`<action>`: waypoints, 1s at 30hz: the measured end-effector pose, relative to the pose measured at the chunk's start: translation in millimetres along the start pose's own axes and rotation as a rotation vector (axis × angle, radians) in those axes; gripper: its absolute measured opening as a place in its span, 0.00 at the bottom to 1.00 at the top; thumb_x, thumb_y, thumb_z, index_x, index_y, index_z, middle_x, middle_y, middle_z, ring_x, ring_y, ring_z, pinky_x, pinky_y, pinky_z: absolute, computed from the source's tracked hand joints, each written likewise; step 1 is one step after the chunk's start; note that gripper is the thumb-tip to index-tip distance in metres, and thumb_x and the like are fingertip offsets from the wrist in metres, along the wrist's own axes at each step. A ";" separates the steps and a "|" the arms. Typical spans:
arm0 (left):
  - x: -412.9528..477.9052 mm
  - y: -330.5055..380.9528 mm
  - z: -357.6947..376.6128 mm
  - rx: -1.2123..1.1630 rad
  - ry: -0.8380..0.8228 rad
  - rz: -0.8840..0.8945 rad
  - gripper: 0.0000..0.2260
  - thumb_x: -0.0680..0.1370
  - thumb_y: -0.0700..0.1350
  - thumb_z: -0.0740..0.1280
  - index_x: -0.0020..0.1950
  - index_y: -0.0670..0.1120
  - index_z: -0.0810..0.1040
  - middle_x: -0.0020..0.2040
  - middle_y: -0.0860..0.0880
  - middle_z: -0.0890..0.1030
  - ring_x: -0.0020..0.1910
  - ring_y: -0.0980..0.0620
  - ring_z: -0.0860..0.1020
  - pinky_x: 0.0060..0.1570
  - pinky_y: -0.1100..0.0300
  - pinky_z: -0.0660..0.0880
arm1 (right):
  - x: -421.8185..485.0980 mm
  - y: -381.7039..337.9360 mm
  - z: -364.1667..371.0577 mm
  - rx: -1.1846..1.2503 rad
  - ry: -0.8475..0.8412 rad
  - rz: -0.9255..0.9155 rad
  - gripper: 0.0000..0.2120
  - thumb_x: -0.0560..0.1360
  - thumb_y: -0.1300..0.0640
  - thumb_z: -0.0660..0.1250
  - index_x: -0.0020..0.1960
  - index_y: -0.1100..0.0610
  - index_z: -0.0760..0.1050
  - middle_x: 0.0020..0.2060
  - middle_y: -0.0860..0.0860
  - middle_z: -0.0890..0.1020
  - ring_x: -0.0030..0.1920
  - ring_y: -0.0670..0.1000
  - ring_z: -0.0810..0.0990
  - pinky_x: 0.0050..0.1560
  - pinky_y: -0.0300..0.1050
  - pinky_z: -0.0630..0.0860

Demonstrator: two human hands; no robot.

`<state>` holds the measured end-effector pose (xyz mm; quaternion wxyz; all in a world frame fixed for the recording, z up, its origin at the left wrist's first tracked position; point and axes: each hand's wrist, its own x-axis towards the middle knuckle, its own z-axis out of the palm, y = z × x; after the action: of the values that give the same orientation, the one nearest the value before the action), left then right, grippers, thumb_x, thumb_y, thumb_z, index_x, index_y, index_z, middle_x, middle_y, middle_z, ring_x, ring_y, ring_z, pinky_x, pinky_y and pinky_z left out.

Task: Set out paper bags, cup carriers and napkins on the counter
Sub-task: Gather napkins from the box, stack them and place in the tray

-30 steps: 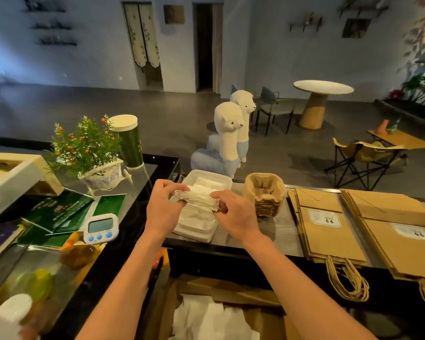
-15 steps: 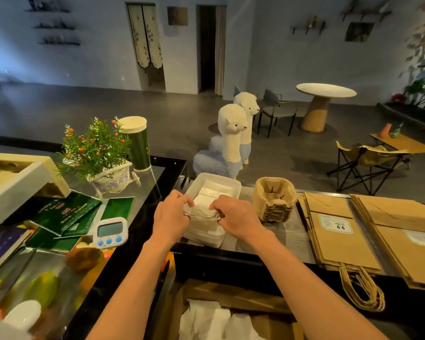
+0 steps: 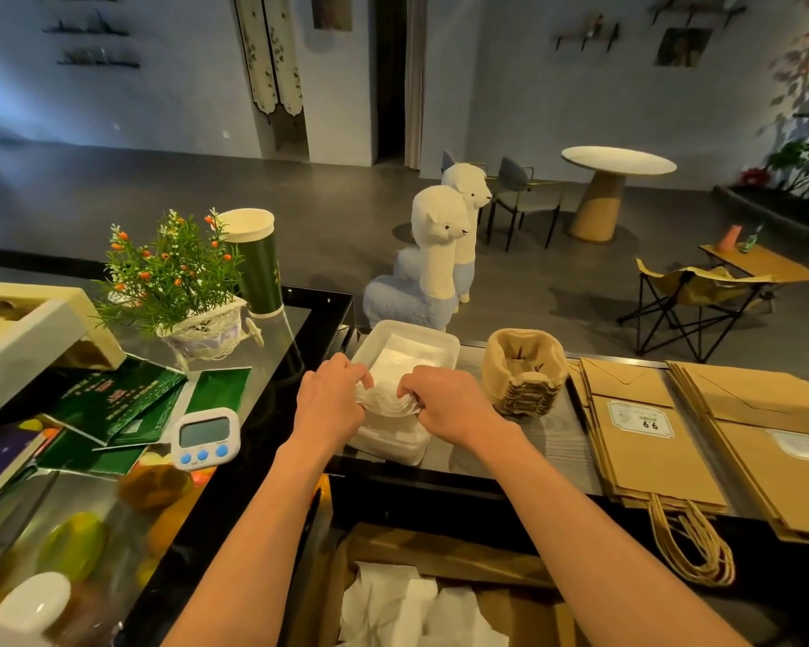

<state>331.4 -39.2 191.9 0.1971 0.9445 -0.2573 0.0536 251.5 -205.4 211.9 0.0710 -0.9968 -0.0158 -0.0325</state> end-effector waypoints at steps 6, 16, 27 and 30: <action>4.8 -2.4 -1.4 0.014 -0.131 -0.006 0.15 0.73 0.43 0.77 0.54 0.57 0.76 0.55 0.53 0.75 0.58 0.51 0.75 0.67 0.51 0.67 | 1.2 0.6 -0.7 0.017 -0.046 0.038 0.18 0.77 0.63 0.67 0.64 0.47 0.77 0.59 0.49 0.80 0.57 0.52 0.77 0.48 0.43 0.71; 10.1 2.9 -12.7 0.076 -0.244 0.045 0.10 0.80 0.46 0.64 0.57 0.55 0.82 0.58 0.52 0.80 0.56 0.52 0.76 0.68 0.47 0.66 | 2.8 1.0 -9.4 0.084 -0.091 0.067 0.14 0.77 0.62 0.68 0.57 0.46 0.82 0.59 0.49 0.75 0.59 0.52 0.73 0.59 0.48 0.74; -5.1 6.5 6.8 -0.041 -0.106 0.150 0.09 0.80 0.45 0.65 0.54 0.53 0.85 0.58 0.55 0.83 0.56 0.55 0.79 0.65 0.54 0.68 | -6.5 -3.6 6.3 0.125 -0.128 0.078 0.15 0.81 0.59 0.60 0.61 0.46 0.80 0.61 0.47 0.81 0.60 0.52 0.78 0.60 0.48 0.75; -5.2 5.7 7.1 -0.047 -0.096 0.158 0.09 0.80 0.46 0.68 0.58 0.53 0.83 0.61 0.55 0.81 0.60 0.54 0.79 0.67 0.54 0.68 | -6.3 -3.6 5.4 0.112 -0.061 0.075 0.15 0.82 0.57 0.59 0.62 0.46 0.80 0.63 0.48 0.79 0.61 0.52 0.77 0.62 0.50 0.74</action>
<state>324.0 -44.1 186.3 0.2020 0.9178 -0.3414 0.0175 245.5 -201.2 206.6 0.1271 -0.9917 0.0174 0.0015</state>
